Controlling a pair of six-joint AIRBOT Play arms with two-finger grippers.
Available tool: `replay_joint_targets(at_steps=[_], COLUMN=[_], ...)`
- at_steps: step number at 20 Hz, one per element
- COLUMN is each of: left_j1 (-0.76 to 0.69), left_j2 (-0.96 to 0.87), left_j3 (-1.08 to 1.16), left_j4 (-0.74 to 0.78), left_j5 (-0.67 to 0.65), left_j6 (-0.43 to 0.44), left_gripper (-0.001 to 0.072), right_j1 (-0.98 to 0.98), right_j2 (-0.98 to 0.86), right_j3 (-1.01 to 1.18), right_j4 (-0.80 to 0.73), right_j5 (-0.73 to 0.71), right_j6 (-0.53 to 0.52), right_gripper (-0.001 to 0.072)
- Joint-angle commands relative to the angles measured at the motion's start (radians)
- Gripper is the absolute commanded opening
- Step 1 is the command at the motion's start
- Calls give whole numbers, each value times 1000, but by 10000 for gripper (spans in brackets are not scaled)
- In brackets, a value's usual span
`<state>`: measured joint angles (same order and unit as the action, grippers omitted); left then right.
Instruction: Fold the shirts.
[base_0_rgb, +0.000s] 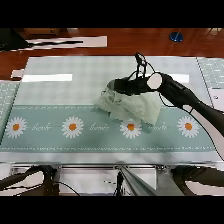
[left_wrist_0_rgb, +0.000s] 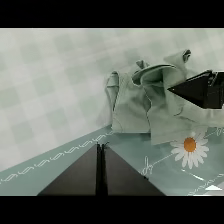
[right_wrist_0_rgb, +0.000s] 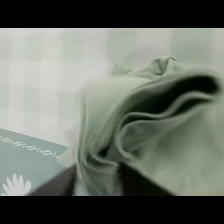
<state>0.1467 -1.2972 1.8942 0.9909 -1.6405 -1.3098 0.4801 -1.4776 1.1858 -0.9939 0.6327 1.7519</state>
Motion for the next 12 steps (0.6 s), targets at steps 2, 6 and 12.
replay_joint_targets(at_steps=[2,6,12], left_j1=[0,0,0], left_j2=[-1,-1,-1], left_j3=[-5,-54,-168], left_j4=[0,0,1], left_j5=[-2,-2,-3], left_j6=[0,0,0], left_gripper=[22,22,129], right_j1=[5,-90,-417], right_j2=[-4,108,326], right_j3=[1,2,-2], right_j4=[95,4,-835], right_j5=[19,252,808], right_j6=[-91,-209,-202], right_gripper=[497,496,491])
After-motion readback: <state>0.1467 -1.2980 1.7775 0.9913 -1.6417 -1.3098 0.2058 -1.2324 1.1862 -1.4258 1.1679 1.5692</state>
